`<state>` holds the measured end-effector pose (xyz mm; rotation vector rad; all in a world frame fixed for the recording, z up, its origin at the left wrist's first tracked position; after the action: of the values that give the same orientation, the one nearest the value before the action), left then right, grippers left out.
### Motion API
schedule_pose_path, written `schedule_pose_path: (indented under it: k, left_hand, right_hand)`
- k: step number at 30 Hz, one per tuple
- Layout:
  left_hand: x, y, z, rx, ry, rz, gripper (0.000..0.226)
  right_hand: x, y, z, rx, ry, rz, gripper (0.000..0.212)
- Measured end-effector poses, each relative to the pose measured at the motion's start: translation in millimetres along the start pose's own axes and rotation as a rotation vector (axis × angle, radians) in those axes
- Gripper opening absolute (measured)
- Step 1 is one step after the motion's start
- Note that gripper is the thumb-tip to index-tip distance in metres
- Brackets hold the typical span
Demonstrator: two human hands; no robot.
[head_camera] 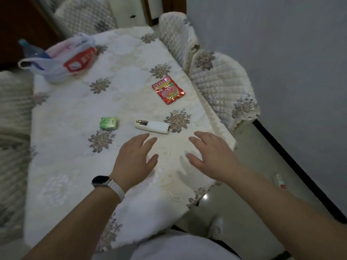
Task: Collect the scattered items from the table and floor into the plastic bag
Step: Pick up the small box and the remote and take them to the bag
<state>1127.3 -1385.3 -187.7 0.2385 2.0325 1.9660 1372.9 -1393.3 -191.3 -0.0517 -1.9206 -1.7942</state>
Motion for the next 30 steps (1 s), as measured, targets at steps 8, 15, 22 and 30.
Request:
schedule_pose_path:
  k: [8,15,22,30]
  left_hand:
    - [39,-9,-32,-0.024,0.325,-0.068,0.056]
    - [90,-54,-33,0.099,0.39,-0.247,0.073]
    - [119,-95,-22,0.245,0.469,-0.396,0.087]
    - [117,-119,-30,0.277,0.496,-0.386,0.116]
  right_hand:
    - [15,-24,60,0.103,0.179,0.01,0.059]
    - [34,-47,100,0.165,0.181,-0.082,0.055]
    - [42,-65,140,0.208,0.115,-0.104,0.051]
    - [49,-98,190,0.265,0.103,-0.054,0.057]
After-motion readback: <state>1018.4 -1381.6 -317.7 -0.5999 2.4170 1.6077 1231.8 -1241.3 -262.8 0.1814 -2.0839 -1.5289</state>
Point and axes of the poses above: each hand's wrist, its own z-axis towards the middle knuckle, its own y-axis out of the back of the hand, x = y × z, the point moved 3 cm from there along z, towards the middle knuckle, and after that the axes turned 3 degrees about z, right-handed, at the moved point
